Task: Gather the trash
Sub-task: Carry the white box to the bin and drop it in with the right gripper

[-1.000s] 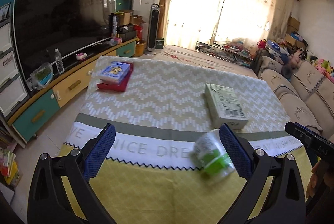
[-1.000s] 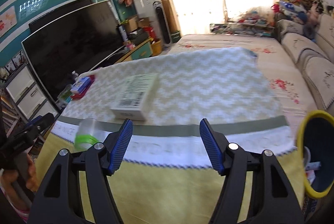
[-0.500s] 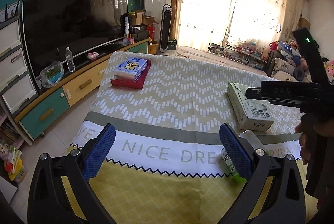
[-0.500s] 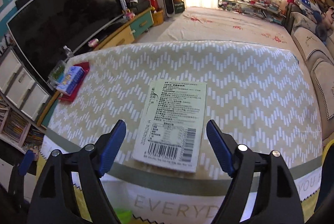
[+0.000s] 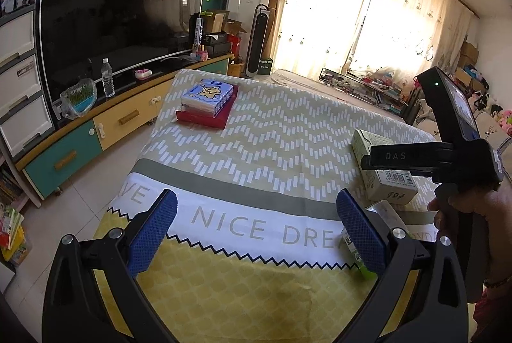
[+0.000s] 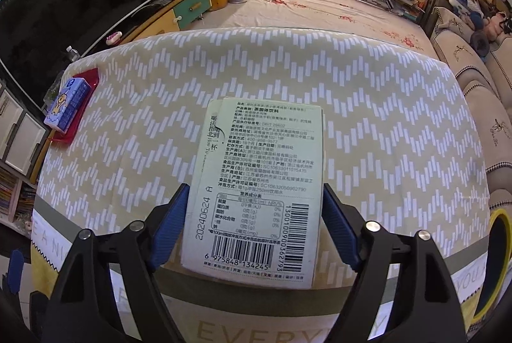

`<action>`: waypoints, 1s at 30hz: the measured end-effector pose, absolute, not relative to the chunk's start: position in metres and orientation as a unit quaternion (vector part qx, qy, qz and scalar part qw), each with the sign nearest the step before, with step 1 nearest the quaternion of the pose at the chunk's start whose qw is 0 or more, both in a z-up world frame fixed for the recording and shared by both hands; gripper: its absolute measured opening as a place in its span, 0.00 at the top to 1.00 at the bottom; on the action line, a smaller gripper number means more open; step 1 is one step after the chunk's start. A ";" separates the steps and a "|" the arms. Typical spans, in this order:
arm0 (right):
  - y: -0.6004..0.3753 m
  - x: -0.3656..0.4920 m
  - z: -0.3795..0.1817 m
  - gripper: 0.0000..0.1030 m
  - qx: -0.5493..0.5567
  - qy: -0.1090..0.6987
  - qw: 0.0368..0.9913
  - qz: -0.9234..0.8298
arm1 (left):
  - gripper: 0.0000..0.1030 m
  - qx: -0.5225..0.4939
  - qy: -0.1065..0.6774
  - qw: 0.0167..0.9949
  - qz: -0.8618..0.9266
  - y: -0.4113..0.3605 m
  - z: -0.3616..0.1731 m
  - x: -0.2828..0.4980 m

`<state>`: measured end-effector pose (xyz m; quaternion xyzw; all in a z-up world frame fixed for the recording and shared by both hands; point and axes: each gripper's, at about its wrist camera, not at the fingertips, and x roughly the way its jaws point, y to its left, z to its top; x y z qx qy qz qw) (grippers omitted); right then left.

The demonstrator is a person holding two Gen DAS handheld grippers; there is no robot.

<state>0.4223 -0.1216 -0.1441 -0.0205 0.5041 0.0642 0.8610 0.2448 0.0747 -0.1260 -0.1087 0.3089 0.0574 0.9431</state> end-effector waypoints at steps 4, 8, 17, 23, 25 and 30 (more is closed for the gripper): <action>-0.130 0.408 -0.143 0.31 -0.017 0.499 0.863 0.075 | 0.05 -0.113 0.309 0.942 0.056 0.076 -0.128 0.245; -0.160 0.382 -0.137 0.31 0.011 0.479 0.874 0.082 | 0.05 -0.115 0.314 0.941 0.054 0.076 -0.130 0.246; -0.223 0.323 -0.126 0.31 0.048 0.460 0.883 0.077 | 0.05 -0.103 0.318 0.941 0.046 0.068 -0.132 0.248; -0.228 0.299 -0.139 0.31 0.008 0.480 0.874 0.076 | 0.05 -0.105 0.318 0.941 0.049 0.068 -0.132 0.247; -0.225 0.298 -0.138 0.31 -0.003 0.490 0.868 0.077 | 0.05 -0.106 0.319 0.941 0.048 0.069 -0.132 0.247; -0.218 0.281 -0.143 0.18 -0.028 0.484 0.872 0.067 | 0.05 -0.105 0.319 0.941 0.047 0.069 -0.133 0.248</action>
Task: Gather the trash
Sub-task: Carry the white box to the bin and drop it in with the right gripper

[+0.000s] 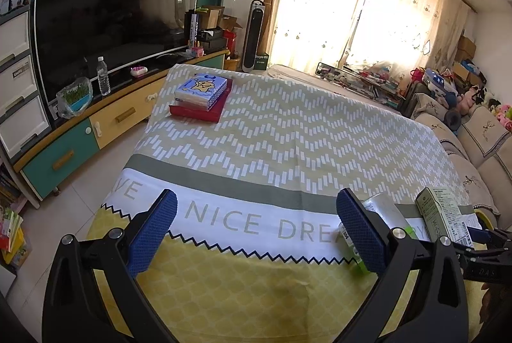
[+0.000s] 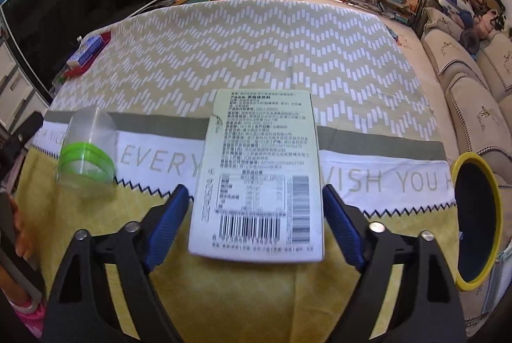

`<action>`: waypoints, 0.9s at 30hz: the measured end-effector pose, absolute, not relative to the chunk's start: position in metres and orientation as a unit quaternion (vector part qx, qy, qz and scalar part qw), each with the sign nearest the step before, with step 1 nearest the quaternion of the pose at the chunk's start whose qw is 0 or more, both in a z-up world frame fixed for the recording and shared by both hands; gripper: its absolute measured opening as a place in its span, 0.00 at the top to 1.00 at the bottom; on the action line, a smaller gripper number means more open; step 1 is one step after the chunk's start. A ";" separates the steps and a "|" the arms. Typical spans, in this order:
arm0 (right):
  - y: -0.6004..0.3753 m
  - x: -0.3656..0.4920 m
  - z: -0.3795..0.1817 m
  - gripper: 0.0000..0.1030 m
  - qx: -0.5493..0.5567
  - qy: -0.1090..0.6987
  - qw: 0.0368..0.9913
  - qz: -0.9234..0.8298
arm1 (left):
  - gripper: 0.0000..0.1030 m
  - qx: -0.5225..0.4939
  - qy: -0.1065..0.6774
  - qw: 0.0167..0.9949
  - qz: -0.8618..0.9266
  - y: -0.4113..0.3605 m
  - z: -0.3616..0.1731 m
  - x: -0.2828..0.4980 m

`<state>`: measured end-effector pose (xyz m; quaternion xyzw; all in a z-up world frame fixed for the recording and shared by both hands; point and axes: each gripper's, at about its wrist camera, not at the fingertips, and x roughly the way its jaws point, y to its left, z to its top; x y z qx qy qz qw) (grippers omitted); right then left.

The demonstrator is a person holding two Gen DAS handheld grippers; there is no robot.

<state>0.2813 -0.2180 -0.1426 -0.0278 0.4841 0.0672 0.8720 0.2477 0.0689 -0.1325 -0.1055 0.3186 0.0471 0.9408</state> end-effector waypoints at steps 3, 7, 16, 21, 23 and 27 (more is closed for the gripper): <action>-0.220 0.272 -0.150 0.18 -0.023 0.463 0.884 0.060 | 0.05 -0.105 0.319 0.941 0.043 0.068 -0.133 0.248; -0.225 0.262 -0.155 0.34 -0.019 0.432 0.900 0.055 | 0.05 -0.100 0.317 0.942 0.038 0.065 -0.133 0.247; -0.256 0.227 -0.114 0.34 0.021 0.377 0.922 0.085 | 0.05 -0.100 0.318 0.942 0.034 0.065 -0.133 0.247; -0.287 0.210 -0.088 0.34 0.057 0.344 0.933 0.087 | 0.05 -0.101 0.319 0.942 0.032 0.065 -0.133 0.247; -0.304 0.204 -0.082 0.34 0.067 0.332 0.938 0.073 | 0.05 -0.101 0.320 0.942 0.032 0.065 -0.133 0.247; -0.348 0.198 -0.079 0.34 0.086 0.320 0.943 0.022 | 0.05 -0.104 0.322 0.940 0.032 0.066 -0.133 0.247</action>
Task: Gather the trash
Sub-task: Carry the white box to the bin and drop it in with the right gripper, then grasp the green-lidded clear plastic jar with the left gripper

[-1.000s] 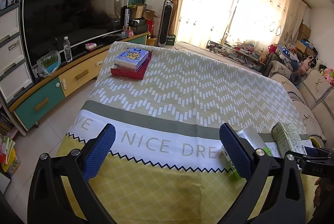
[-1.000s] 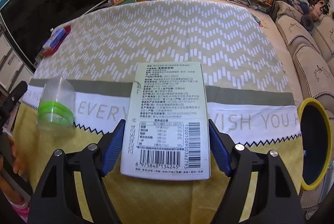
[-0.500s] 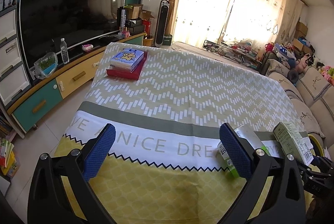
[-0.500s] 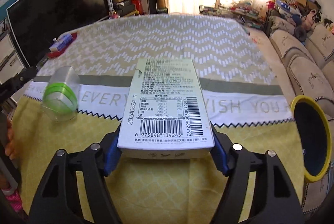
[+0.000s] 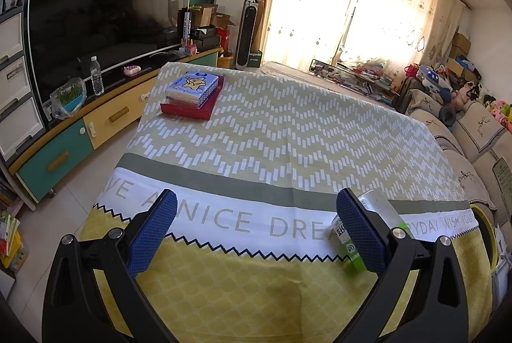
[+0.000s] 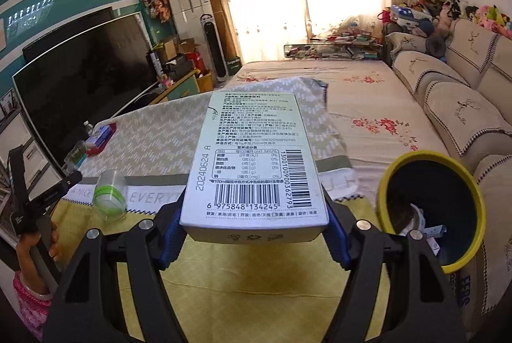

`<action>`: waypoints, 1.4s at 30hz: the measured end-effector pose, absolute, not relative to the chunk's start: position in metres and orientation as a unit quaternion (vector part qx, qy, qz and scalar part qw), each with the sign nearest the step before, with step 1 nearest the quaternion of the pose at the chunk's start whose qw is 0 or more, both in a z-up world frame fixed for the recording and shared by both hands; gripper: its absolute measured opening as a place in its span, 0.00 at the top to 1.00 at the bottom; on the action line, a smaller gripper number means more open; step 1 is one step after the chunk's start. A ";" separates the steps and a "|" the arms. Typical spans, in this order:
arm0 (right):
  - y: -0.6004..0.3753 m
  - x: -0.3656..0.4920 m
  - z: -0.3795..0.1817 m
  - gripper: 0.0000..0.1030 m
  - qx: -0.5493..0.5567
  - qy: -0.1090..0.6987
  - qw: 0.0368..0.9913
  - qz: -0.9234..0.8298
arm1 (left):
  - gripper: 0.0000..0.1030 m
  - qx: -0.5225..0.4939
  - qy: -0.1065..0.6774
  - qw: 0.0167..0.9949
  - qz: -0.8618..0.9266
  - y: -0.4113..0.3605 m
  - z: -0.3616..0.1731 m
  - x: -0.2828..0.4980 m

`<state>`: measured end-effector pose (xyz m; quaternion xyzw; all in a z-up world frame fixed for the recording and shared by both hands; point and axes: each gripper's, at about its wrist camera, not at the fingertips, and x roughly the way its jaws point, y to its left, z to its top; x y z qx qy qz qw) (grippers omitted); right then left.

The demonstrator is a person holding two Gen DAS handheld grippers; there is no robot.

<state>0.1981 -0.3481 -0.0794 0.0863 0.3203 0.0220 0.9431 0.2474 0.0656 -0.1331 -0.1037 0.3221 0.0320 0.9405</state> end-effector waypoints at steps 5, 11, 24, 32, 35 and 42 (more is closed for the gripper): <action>-0.423 0.196 -0.094 0.34 0.123 0.323 0.936 -0.074 | 0.05 -0.099 0.321 0.942 0.029 0.064 -0.132 0.248; -0.489 0.207 -0.138 0.34 0.136 0.362 0.906 -0.174 | 0.05 -0.092 0.315 0.944 0.029 0.061 -0.131 0.246; -0.526 0.214 -0.176 0.27 0.153 0.369 0.888 -0.229 | 0.05 -0.077 0.315 0.946 -0.007 0.049 -0.129 0.248; -0.515 0.219 -0.172 0.26 0.145 0.372 0.893 -0.208 | 0.05 -0.035 0.306 0.950 -0.047 0.026 -0.124 0.246; -0.507 0.220 -0.171 0.26 0.143 0.372 0.895 -0.201 | 0.05 -0.029 0.306 0.950 -0.056 0.022 -0.124 0.246; -0.494 0.219 -0.161 0.25 0.133 0.359 0.905 -0.187 | 0.05 -0.065 0.348 0.934 -0.044 0.003 -0.129 0.243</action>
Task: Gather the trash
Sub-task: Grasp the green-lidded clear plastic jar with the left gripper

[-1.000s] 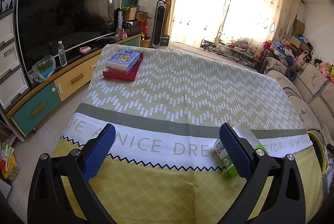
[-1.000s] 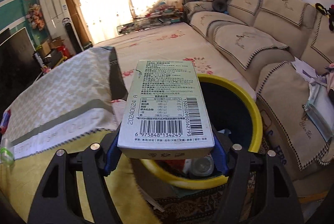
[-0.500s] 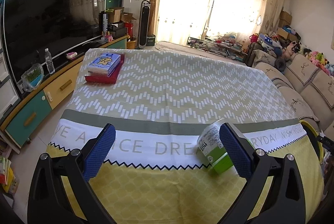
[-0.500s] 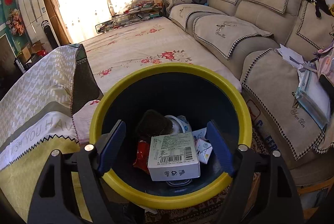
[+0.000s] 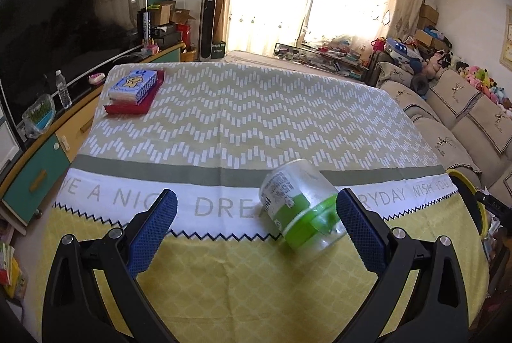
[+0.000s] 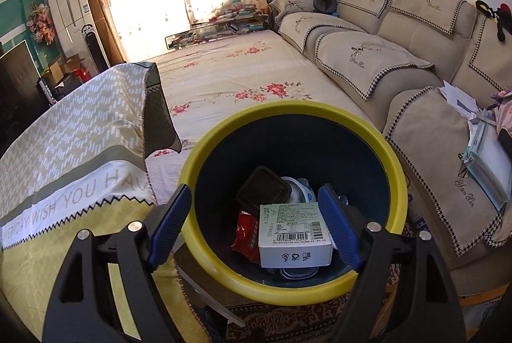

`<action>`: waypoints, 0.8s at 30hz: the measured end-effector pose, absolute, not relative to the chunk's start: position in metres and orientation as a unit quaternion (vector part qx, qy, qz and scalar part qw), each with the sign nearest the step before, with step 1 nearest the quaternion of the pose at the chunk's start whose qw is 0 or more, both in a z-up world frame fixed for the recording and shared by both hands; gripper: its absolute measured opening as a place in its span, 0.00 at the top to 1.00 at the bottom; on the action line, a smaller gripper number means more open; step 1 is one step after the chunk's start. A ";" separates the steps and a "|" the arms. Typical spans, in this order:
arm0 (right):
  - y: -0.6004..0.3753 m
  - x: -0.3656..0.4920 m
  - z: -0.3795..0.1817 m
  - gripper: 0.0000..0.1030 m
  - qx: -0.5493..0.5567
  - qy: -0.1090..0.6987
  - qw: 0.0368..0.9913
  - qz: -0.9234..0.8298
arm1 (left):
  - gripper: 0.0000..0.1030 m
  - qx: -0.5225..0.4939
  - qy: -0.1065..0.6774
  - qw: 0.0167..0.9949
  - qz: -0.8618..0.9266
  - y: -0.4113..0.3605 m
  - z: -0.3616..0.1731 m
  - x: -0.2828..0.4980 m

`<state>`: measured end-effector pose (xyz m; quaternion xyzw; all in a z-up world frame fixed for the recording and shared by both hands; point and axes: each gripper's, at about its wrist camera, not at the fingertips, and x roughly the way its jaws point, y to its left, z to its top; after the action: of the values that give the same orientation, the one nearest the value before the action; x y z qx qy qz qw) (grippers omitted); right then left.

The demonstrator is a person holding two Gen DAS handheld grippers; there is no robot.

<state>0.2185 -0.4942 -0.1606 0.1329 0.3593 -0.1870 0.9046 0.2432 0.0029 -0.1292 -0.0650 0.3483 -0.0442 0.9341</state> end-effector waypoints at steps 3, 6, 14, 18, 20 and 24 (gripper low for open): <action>-0.494 0.216 -0.157 0.25 0.139 0.353 0.908 -0.177 | 0.05 -0.074 0.366 0.927 -0.037 -0.018 -0.131 0.240; -0.494 0.213 -0.155 0.25 0.147 0.350 0.911 -0.164 | 0.05 -0.060 0.376 0.925 -0.016 -0.039 -0.135 0.244; -0.491 0.207 -0.154 0.25 0.162 0.344 0.916 -0.130 | 0.11 -0.036 0.385 0.921 0.046 -0.060 -0.141 0.264; -0.492 0.210 -0.157 0.25 0.170 0.345 0.915 -0.120 | 0.36 -0.039 0.401 0.913 0.056 -0.057 -0.149 0.272; -0.492 0.211 -0.158 0.25 0.172 0.345 0.915 -0.118 | 0.42 -0.041 0.406 0.911 0.057 -0.056 -0.152 0.273; -0.494 0.208 -0.157 0.25 0.179 0.341 0.916 -0.114 | 0.47 -0.042 0.404 0.912 0.051 -0.056 -0.152 0.273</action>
<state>0.2081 -0.4938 -0.1568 0.1789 0.3407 -0.1137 0.9160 0.2726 -0.0564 -0.1516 -0.0420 0.4043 0.0509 0.9123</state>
